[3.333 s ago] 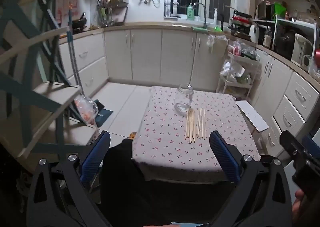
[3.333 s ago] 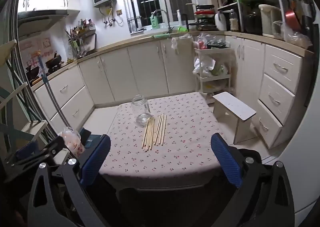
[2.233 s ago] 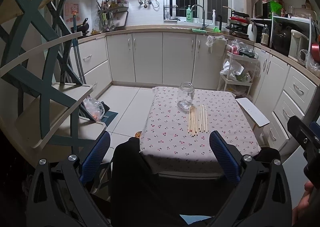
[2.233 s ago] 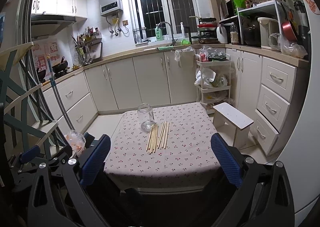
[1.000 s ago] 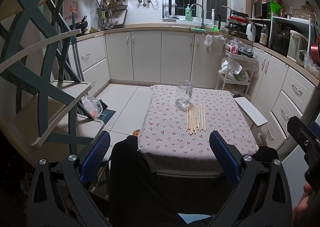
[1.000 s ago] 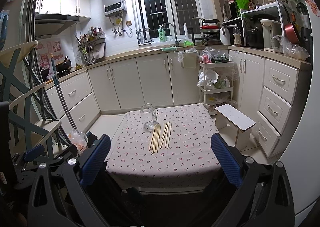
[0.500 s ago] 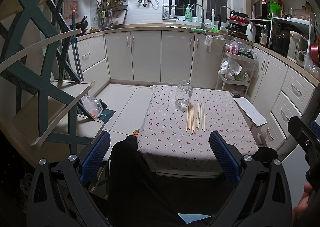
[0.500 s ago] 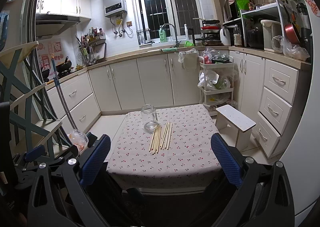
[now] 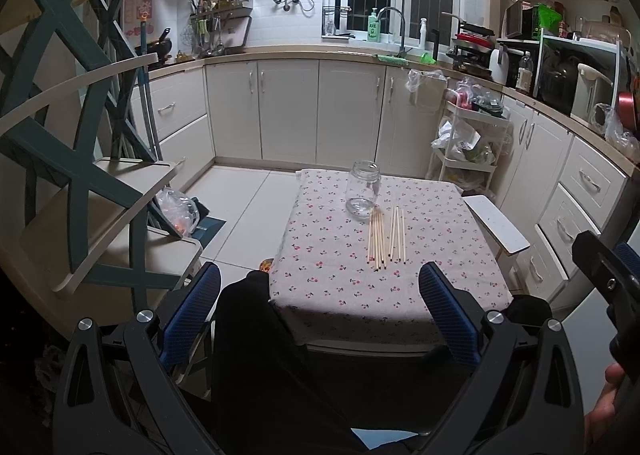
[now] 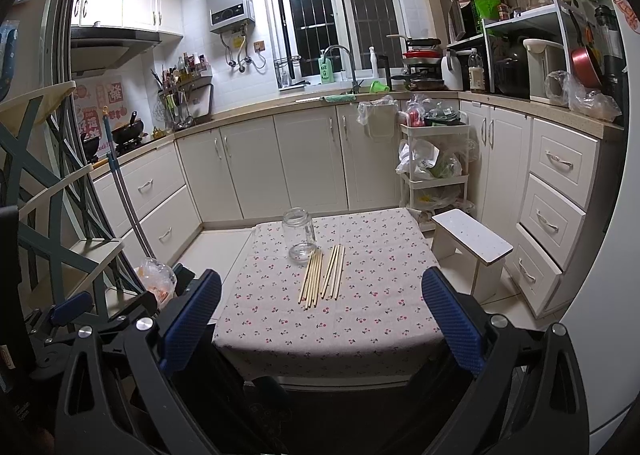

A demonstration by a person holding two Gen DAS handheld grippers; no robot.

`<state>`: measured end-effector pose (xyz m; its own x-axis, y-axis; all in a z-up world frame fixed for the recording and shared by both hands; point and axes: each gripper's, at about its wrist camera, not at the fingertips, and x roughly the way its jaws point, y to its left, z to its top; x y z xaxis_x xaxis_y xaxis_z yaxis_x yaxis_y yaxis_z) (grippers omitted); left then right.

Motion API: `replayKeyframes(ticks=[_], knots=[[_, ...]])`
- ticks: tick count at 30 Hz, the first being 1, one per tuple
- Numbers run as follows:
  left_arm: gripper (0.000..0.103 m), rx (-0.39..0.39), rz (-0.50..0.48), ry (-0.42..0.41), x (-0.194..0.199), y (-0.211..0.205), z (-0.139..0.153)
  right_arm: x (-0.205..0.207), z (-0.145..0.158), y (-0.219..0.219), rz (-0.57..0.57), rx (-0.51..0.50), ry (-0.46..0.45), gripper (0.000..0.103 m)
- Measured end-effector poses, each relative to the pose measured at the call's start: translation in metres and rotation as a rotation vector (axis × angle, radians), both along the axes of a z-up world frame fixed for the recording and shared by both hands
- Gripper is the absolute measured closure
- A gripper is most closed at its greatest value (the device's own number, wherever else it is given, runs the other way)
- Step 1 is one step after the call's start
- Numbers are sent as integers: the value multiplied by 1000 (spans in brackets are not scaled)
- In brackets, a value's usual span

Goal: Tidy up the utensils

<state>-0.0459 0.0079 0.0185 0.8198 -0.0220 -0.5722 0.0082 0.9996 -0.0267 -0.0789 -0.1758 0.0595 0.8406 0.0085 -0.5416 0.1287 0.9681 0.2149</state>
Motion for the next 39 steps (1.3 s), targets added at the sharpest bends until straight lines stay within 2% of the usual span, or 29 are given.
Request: replayKeyframes(ticks=[6,11,18,24,35,39], knots=[[8,-2,-8,18,30,-3,-12,13,-10,-1,-9,16,39,7],[8,2,-22,31,69,-13,-24,42,-24,-3,-18,36,82,7],[8,-33,-47,132,143,-23,-62,103,-69,-14,3,81,185,7],[8,-14,-69,202,206,-41,-98,161,-111,-25,2,85,254,7],[21,-11,-84,292,304,-59,-162,244,-179,-42,-7,76,336,7],[21,-4,-105,317,334,-70,-185,272,-208,-46,-8,71,373,7]])
